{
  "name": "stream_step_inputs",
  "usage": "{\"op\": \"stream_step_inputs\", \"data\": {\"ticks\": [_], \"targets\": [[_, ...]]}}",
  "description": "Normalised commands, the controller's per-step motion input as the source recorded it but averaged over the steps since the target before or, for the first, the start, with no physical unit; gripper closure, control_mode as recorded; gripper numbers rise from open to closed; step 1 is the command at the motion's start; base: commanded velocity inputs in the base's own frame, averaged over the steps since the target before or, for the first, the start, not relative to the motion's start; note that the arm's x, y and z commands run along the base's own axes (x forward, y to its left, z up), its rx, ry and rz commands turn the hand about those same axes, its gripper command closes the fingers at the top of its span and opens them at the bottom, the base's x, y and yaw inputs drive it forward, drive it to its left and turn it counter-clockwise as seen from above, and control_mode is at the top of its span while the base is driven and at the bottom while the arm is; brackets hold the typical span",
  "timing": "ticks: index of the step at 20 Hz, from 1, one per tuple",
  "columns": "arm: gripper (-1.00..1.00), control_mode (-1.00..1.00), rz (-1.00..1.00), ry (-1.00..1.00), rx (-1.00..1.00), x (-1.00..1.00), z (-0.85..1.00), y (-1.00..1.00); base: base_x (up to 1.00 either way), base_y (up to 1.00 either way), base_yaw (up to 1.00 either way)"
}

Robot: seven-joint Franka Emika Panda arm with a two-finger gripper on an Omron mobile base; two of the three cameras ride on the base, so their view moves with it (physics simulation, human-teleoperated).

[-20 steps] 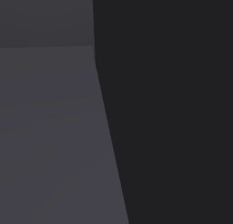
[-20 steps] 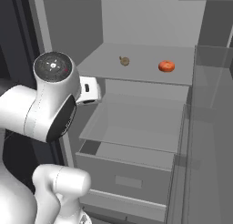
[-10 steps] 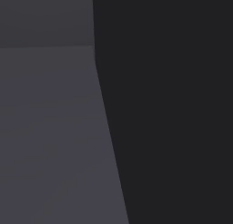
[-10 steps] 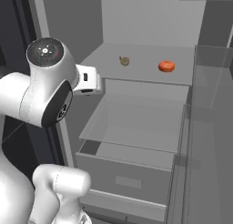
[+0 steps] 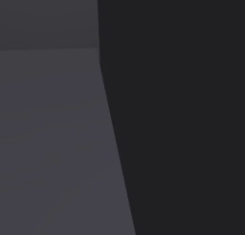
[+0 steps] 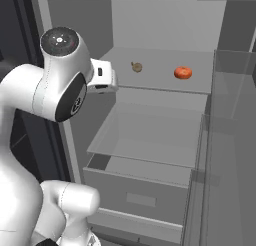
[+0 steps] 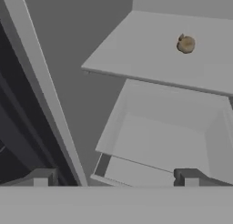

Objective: Retrieve the bottle and the shaker from the cabinet and place them next to the mixing bowl on the counter. Then add garlic from the fridge to the mixing bowl.

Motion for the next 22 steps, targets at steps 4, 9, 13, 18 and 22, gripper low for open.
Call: {"op": "stream_step_inputs", "data": {"ticks": [4, 9, 13, 18, 22], "targets": [[-1.0, -1.0, 0.0, -0.06, 0.0, 0.42, 0.0, -0.12, 0.0, 0.0, 0.0], [-1.0, -1.0, 0.0, -0.05, 0.0, 0.39, 0.0, -0.17, 0.0, 0.0, 0.0], [-1.0, -1.0, 0.0, 0.0, 0.0, 0.37, 0.01, -0.24, 0.0, 0.0, 0.0], [-1.0, -1.0, 0.0, 0.01, 0.02, 0.34, 0.15, -0.15, 0.0, 0.0, 0.0], [-1.0, -1.0, 0.0, 0.09, 0.02, 0.38, 0.21, -0.01, 0.0, 0.0, 0.0]]}}
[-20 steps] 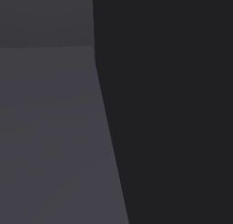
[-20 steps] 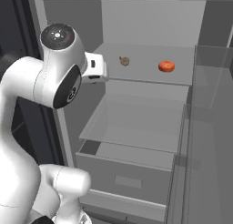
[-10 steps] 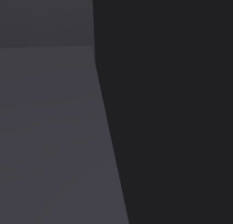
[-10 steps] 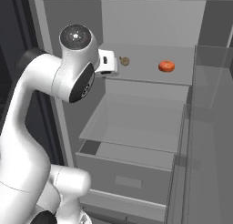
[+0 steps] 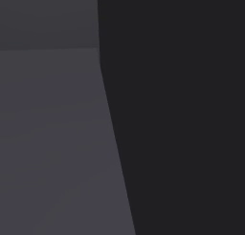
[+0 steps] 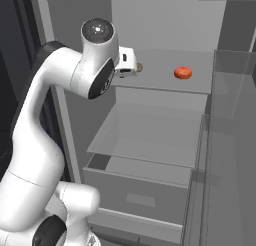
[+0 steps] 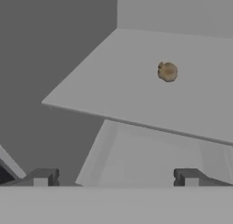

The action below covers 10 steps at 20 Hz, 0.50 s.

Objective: Retrieve the bottle and the shaker from the cabinet and place them next to the mixing bowl on the counter. Then add garlic from the fridge to the mixing bowl.

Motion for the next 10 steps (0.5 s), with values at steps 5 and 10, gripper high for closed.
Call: {"op": "stream_step_inputs", "data": {"ticks": [5, 10], "targets": [[-1.0, -1.0, 0.0, 0.03, 0.0, 0.44, 0.01, -0.01, 0.0, 0.0, 0.0], [-1.0, -1.0, 0.0, 0.0, 0.0, 0.34, -0.13, -0.12, 0.0, 0.0, 0.0]]}}
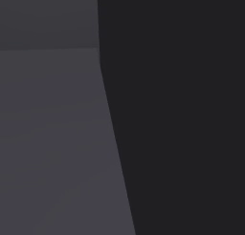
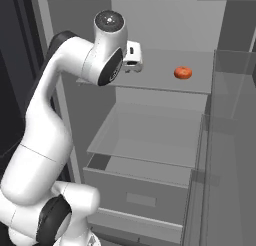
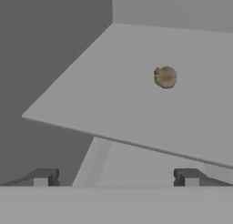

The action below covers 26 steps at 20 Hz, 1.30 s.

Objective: Retrieve the bottle and the shaker from the cabinet and place them next to the mixing bowl on the counter. Then add garlic from the fridge to the mixing bowl.

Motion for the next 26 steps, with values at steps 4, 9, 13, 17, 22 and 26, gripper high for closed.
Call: {"op": "stream_step_inputs", "data": {"ticks": [4, 9, 13, 17, 22, 26], "targets": [[-1.0, -1.0, 0.0, 0.0, 0.0, 0.37, -0.08, -0.14, 0.0, 0.0, 0.0], [-1.0, -1.0, 0.01, 0.0, 0.0, 0.41, -0.02, -0.05, 0.0, 0.0, 0.0], [-1.0, -1.0, 0.01, -0.01, 0.0, 0.41, -0.03, -0.02, 0.0, 0.0, 0.0], [-1.0, -1.0, 0.02, -0.03, 0.0, 0.29, -0.18, -0.08, 0.0, 0.0, 0.0], [-1.0, -1.0, 0.03, -0.04, 0.0, 0.23, -0.26, -0.13, 0.0, 0.0, 0.0], [-1.0, -1.0, 0.02, -0.02, 0.0, 0.27, -0.11, -0.09, 0.0, 0.0, 0.0]]}}
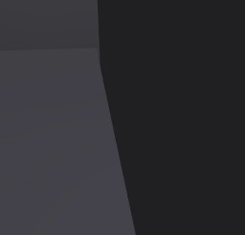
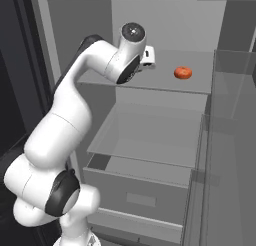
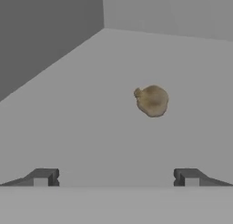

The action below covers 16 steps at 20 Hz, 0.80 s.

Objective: Retrieve the bottle and the shaker from the cabinet and place them next to the mixing bowl on the counter. Then add garlic from the fridge to the mixing bowl.

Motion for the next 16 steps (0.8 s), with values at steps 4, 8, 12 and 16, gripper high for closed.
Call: {"op": "stream_step_inputs", "data": {"ticks": [4, 8, 12, 16], "targets": [[-1.0, -1.0, 0.01, 0.0, 0.0, 0.37, 0.0, -0.04, 0.0, 0.0, 0.0], [-1.0, -1.0, 0.02, 0.0, 0.0, 0.39, 0.0, -0.08, 0.0, 0.0, 0.0], [-1.0, -1.0, 0.04, 0.0, 0.0, 0.27, 0.0, -0.19, 0.0, 0.0, 0.0], [-1.0, -1.0, 0.05, 0.0, 0.0, 0.22, -0.02, -0.21, 0.0, 0.0, 0.0]]}}
